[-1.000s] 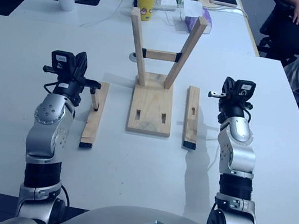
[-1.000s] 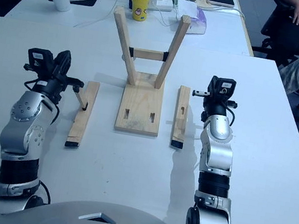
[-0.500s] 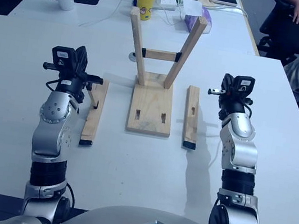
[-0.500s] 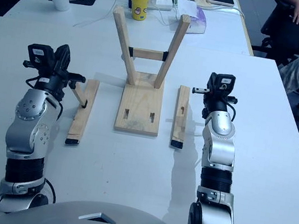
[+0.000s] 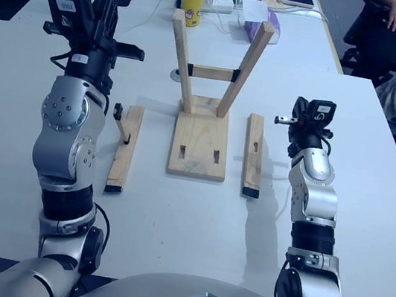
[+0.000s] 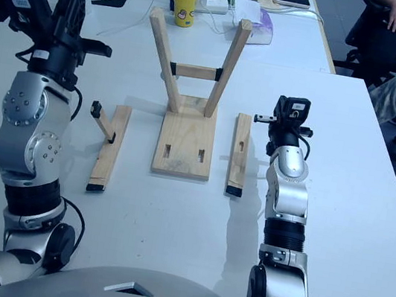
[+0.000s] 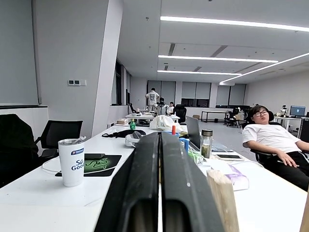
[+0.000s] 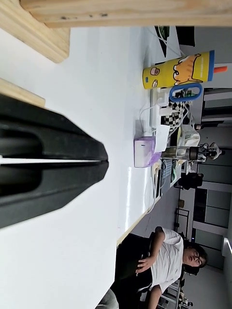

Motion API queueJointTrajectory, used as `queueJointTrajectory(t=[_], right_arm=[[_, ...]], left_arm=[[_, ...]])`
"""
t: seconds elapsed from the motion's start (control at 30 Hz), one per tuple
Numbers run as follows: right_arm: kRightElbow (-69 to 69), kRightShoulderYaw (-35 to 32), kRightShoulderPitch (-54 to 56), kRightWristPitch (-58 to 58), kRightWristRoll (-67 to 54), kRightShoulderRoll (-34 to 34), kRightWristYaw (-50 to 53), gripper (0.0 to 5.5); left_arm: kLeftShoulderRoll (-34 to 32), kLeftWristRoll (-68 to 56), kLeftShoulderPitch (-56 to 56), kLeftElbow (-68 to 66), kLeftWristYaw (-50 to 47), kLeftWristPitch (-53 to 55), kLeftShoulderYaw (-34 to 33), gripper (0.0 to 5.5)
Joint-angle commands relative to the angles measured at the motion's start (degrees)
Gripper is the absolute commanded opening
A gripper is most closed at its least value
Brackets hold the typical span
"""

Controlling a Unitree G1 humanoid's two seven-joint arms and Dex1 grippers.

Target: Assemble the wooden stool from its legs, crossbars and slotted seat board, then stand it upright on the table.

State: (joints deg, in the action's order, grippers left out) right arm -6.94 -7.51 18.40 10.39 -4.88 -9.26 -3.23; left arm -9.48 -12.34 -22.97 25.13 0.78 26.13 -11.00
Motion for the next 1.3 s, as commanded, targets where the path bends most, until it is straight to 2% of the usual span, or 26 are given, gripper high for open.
queueJointTrajectory(t=[0.03, 0.37, 0.5, 0.6, 0.7, 0.77, 1.0, 1.17, 1.3], right_arm=[[0.9, -0.6, 0.3, -0.7, 0.3, -0.7, 0.3, 0.00], [0.8, -0.4, 0.3, -1.9, 0.5, 0.9, 1.9, 0.00], [0.8, -0.7, 0.1, -2.4, 0.5, 1.0, 2.5, 0.00], [-2.2, -3.6, 8.1, -4.1, 0.8, -2.4, 4.3, 0.00], [-8.9, -7.6, 19.3, -5.1, 0.4, -7.1, 7.0, 0.00], [-12.4, -8.2, 22.2, -6.6, 0.5, -8.6, 7.2, 0.00], [-11.3, -3.9, 13.2, -8.3, 1.8, -3.9, 6.6, 0.00], [-8.5, -1.6, 7.7, -7.3, 2.4, -1.8, 6.0, 0.00], [-5.9, -1.2, 5.0, -6.3, 2.7, -1.1, 6.5, 0.00]], left_arm=[[-0.6, -3.8, -1.3, 0.2, -0.2, 3.3, -4.0, 0.03], [0.2, -4.4, 3.0, -1.4, 1.8, 7.3, 1.0, 0.03], [-0.4, -2.2, 9.2, -1.4, 1.5, 8.2, 3.1, 0.03], [-1.1, 1.0, 13.5, -6.7, 2.2, 4.2, 5.0, 0.03], [-0.7, 2.8, 13.1, -12.8, 2.4, -1.2, 5.0, 0.03], [0.1, 2.7, 11.3, -14.0, 2.6, -4.3, 4.6, 0.03], [1.5, -2.3, 2.4, -6.2, 3.0, -9.9, 1.8, 0.03], [-0.6, -6.7, -5.0, 0.9, 1.2, -6.1, -2.0, 0.03], [-4.5, -5.3, -2.9, 1.4, 0.6, -1.8, -4.4, 0.03]])
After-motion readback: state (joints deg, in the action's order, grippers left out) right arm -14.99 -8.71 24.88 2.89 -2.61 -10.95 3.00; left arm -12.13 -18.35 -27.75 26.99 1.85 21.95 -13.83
